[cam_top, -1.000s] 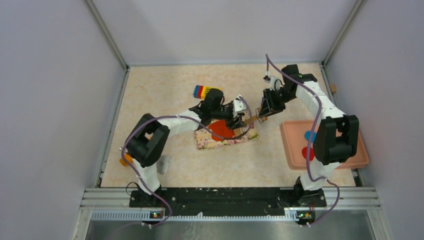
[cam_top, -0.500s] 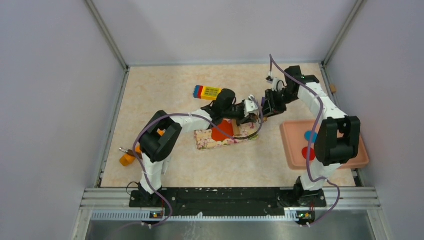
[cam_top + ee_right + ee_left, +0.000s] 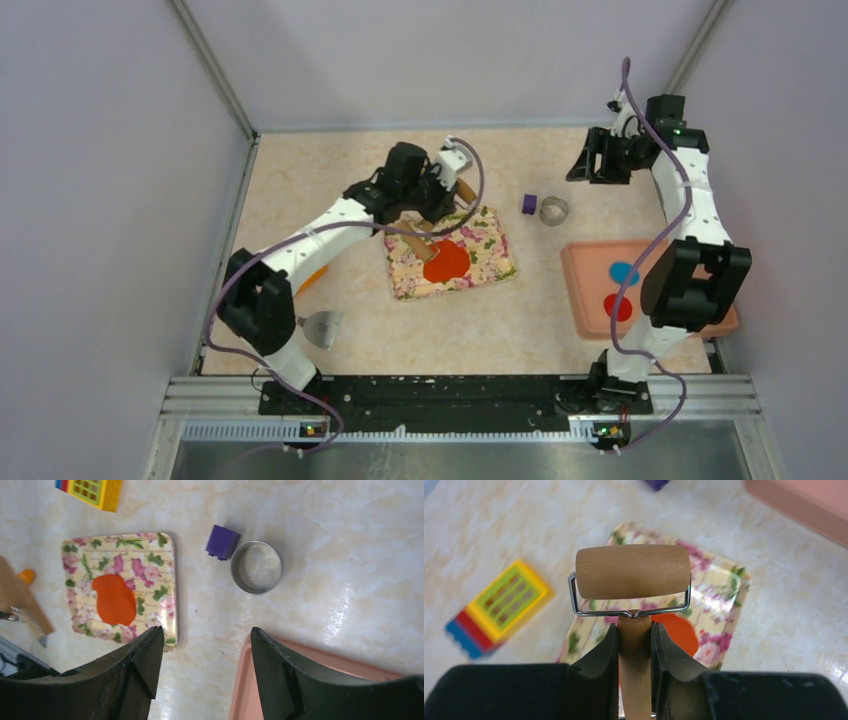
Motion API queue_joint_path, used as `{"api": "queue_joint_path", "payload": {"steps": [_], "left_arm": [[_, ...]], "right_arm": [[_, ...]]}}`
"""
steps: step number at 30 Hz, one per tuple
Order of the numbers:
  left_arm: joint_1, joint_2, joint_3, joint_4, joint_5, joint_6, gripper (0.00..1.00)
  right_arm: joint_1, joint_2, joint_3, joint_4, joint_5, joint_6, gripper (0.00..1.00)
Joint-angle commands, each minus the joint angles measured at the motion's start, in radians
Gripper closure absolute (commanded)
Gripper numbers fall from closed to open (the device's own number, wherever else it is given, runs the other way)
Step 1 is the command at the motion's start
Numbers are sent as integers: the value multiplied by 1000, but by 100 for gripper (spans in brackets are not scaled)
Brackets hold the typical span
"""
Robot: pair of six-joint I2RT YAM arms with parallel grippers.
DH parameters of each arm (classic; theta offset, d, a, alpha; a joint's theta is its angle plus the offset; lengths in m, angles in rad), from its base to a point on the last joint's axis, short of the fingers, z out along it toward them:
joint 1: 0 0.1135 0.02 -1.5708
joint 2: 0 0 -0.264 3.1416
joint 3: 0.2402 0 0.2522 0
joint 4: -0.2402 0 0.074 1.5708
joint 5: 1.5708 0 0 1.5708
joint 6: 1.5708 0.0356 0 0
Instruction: Roll out the dumpling wrappers from the dough
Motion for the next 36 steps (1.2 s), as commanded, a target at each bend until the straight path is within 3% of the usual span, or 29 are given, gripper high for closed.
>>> {"api": "queue_joint_path", "payload": {"steps": [1, 5, 12, 19, 24, 30, 33, 36], "left_arm": [[148, -71, 49, -382, -240, -161, 100], [315, -42, 48, -545, -280, -264, 100], [456, 2, -79, -511, -420, -448, 100], [519, 123, -84, -466, -300, -515, 100], [519, 207, -51, -455, -259, -503, 100], [519, 223, -25, -470, -267, -486, 61], [519, 171, -22, -483, -277, -473, 54], [521, 93, -37, -481, -245, -471, 54]], "right_arm": [[16, 58, 48, -7, 157, -94, 32], [14, 86, 35, -9, 174, -97, 32], [14, 117, 20, 9, 179, -57, 33], [14, 186, -30, 39, 251, 5, 39], [14, 264, 28, 42, 243, -4, 44], [14, 342, 96, 36, 169, 0, 50], [15, 361, 95, 54, 144, 11, 52], [17, 387, 107, 70, 153, 25, 54]]}}
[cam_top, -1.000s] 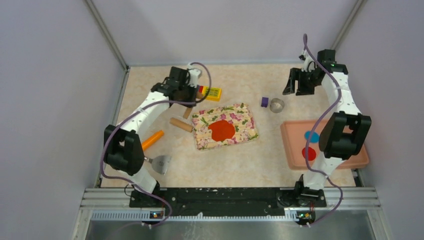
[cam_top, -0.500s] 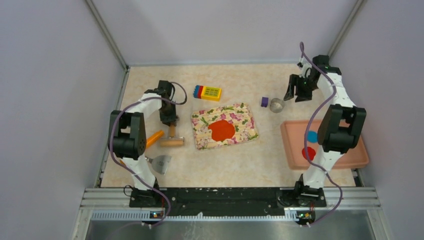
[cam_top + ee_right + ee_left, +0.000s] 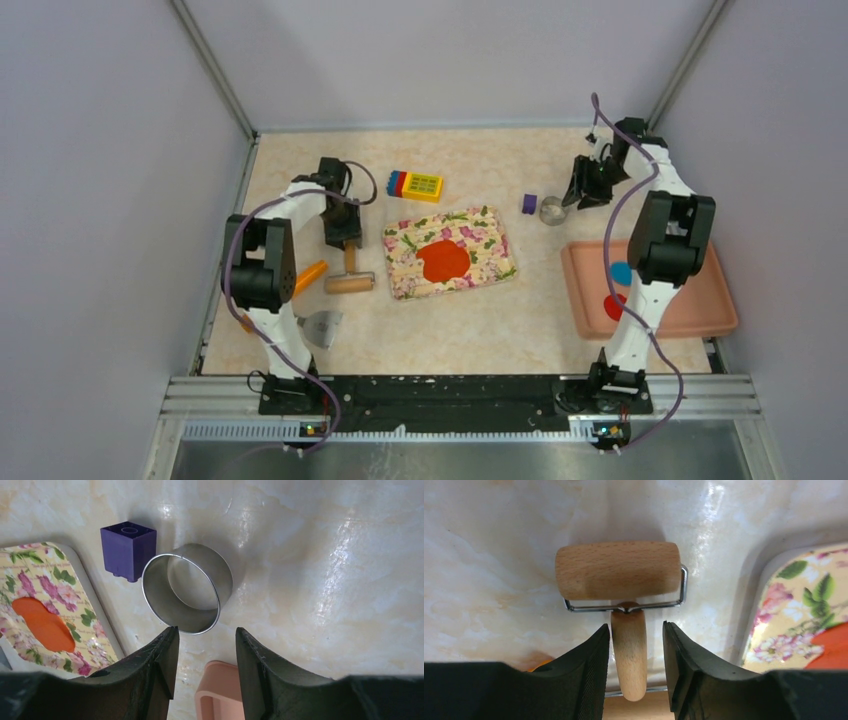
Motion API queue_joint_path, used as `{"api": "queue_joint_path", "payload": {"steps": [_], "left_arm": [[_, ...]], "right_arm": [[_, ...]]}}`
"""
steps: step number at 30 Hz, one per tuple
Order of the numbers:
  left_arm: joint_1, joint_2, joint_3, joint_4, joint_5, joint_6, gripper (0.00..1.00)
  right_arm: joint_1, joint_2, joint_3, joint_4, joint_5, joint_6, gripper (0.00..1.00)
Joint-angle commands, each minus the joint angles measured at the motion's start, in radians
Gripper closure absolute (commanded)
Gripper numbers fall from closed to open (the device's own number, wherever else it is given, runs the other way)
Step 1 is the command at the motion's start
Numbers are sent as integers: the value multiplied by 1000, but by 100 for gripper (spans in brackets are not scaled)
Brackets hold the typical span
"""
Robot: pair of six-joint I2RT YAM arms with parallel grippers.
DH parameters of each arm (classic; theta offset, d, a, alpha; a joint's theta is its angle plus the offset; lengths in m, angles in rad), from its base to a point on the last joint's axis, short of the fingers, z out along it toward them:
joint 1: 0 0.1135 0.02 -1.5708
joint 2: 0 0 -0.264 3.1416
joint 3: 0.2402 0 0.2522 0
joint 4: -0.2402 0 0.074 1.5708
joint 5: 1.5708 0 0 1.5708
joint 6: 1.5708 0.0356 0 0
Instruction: Roll out the dumpling wrappers from the dough
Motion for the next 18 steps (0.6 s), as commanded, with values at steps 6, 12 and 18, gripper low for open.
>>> {"api": "queue_joint_path", "payload": {"steps": [6, 12, 18], "left_arm": [[0, -213, 31, -40, 46, 34, 53], [0, -276, 88, -33, 52, 51, 50], [-5, -289, 162, -16, 147, 34, 53]], "right_arm": [[42, 83, 113, 30, 95, 12, 62], [84, 95, 117, 27, 196, -2, 75], [98, 40, 162, -11, 242, 10, 100]]}}
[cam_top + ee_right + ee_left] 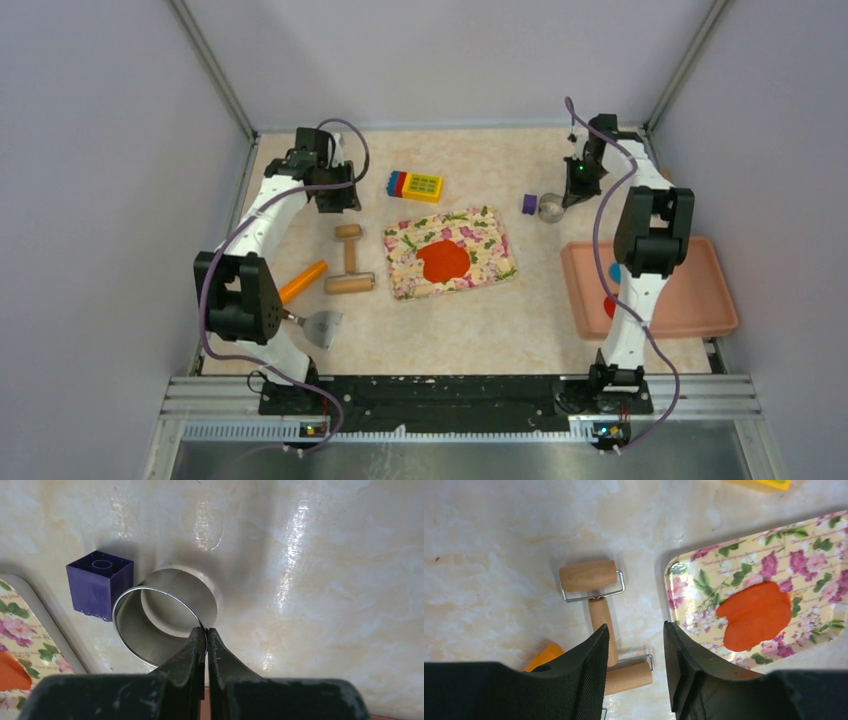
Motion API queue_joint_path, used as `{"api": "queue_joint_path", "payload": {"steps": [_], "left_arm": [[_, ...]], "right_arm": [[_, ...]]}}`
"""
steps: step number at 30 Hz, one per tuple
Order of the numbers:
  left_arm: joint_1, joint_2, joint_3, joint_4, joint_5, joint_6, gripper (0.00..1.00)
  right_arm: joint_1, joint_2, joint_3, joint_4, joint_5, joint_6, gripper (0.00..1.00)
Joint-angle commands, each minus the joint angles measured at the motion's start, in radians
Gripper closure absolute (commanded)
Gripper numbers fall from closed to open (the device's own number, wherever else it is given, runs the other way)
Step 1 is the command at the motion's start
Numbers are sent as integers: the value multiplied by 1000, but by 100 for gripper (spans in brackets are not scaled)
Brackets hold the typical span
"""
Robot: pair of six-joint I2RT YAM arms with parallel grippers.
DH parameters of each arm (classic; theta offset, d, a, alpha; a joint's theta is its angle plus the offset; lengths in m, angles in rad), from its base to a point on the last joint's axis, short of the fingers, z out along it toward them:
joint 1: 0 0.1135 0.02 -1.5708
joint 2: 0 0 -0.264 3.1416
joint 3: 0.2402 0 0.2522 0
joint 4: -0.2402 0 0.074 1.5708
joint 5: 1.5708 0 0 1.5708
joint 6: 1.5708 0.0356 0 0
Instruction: Roll out the dumpling wrappers from the dough
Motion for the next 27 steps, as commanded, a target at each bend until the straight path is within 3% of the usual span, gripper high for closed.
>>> {"api": "queue_joint_path", "payload": {"steps": [1, 4, 11, 14, 17, 27], "left_arm": [[-6, -51, 72, 31, 94, 3, 53], [-17, -61, 76, 79, 156, -23, 53], [-125, -8, 150, 152, 331, -66, 55], [-211, -35, 155, 248, 338, -34, 54], [-249, -40, 144, 356, 355, -106, 52], [-279, 73, 162, 420, 343, -260, 54]], "right_arm": [[11, -79, 80, -30, 40, 6, 100], [41, -162, 59, -55, -7, 1, 100], [257, -294, -15, -32, -77, 95, 100], [325, -320, -3, 28, -8, 219, 100], [386, -302, 55, 54, -14, 279, 100], [518, -290, 63, 69, 31, 321, 100]]}}
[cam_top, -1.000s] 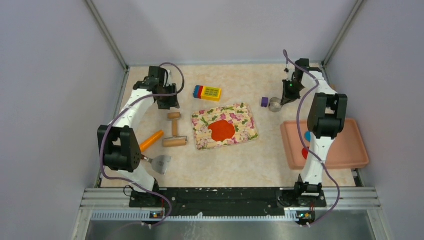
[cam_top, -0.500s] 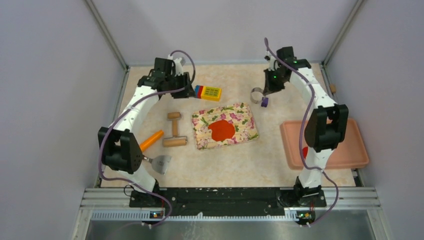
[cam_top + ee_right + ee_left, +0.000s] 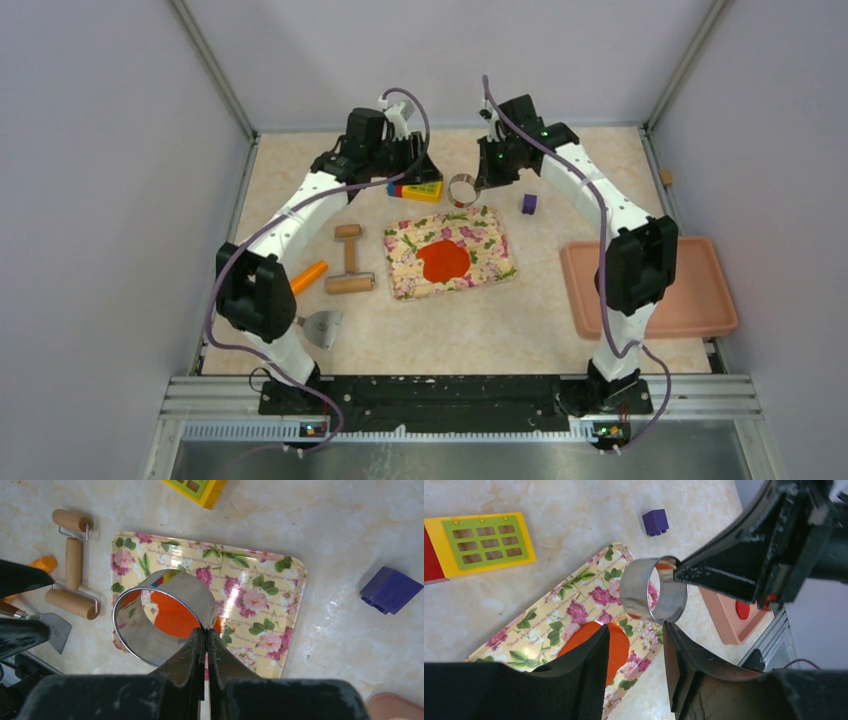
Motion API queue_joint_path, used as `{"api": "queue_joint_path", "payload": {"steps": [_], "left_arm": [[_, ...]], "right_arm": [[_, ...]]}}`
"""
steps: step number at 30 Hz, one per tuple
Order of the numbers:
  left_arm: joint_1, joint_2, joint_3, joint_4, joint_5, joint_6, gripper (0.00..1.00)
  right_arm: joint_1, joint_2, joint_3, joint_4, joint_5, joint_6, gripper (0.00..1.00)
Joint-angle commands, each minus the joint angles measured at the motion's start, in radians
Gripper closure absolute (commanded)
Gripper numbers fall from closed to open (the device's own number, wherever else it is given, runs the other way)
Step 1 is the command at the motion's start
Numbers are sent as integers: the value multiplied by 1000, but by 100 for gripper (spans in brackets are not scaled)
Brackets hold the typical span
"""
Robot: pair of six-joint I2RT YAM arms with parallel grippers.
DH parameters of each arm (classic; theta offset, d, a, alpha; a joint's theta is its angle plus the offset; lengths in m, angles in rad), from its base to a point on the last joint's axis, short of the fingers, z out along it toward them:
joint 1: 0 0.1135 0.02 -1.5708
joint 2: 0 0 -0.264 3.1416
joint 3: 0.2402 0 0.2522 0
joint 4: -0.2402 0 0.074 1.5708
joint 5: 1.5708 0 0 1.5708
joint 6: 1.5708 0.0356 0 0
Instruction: Roll out the dumpling wrappers from the dough
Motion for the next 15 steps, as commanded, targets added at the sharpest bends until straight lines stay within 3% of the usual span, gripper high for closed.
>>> {"api": "queue_joint_path", "payload": {"steps": [1, 15], "left_arm": [[1, 45, 25, 92, 33, -70, 55], [-23, 69, -73, 69, -2, -81, 69]], "right_arm": [[46, -13, 19, 38, 37, 38, 100], [86, 35, 72, 70, 71, 37, 100]]}}
